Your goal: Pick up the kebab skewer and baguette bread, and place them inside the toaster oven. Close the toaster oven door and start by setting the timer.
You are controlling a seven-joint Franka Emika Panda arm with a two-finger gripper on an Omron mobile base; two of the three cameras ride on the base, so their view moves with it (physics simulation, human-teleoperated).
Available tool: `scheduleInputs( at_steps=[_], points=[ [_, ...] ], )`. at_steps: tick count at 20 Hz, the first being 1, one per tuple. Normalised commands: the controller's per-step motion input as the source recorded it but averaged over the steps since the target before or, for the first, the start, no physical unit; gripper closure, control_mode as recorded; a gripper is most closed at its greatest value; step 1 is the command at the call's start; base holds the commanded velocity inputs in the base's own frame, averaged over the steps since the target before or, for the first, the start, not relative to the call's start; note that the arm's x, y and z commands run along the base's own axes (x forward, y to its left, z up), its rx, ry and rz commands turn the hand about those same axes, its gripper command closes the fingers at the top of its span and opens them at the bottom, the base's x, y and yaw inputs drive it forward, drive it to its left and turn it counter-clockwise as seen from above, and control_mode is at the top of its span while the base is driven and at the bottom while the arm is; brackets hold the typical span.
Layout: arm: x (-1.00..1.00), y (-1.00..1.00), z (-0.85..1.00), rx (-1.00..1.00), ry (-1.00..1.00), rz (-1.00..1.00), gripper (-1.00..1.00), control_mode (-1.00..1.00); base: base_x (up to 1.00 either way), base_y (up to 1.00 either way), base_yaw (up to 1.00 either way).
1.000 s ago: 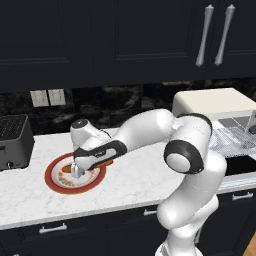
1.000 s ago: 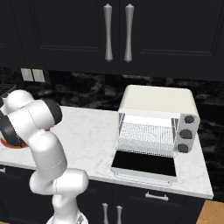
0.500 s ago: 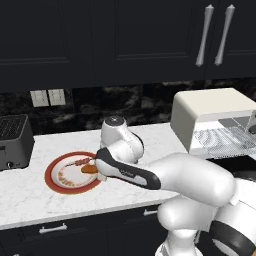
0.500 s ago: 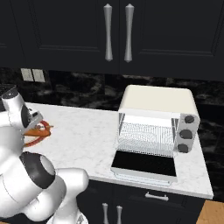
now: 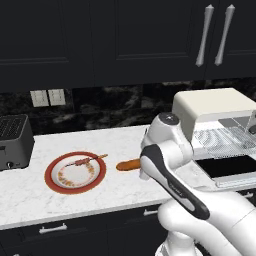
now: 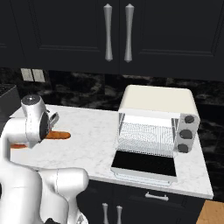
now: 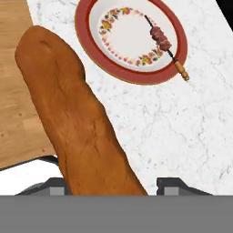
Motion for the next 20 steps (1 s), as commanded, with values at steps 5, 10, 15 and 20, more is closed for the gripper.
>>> scheduleInputs(
  at_steps=[5,10,15,20],
  points=[
    [-0.09,-1.0,0.45,0.0,-0.09,0.11,1.0,-1.0,0.0,0.0,0.0],
    [0.01,-1.0,0.4,0.0,-0.02,0.02,1.0,-1.0,0.0,0.0,0.0],
    [0.07,-1.0,0.21,0.01,0.0,0.0,1.0,-1.0,0.0,0.0,0.0],
    [0.09,-0.95,0.02,0.01,-0.04,0.0,1.0,-1.0,0.0,0.0,0.0]
  ],
)
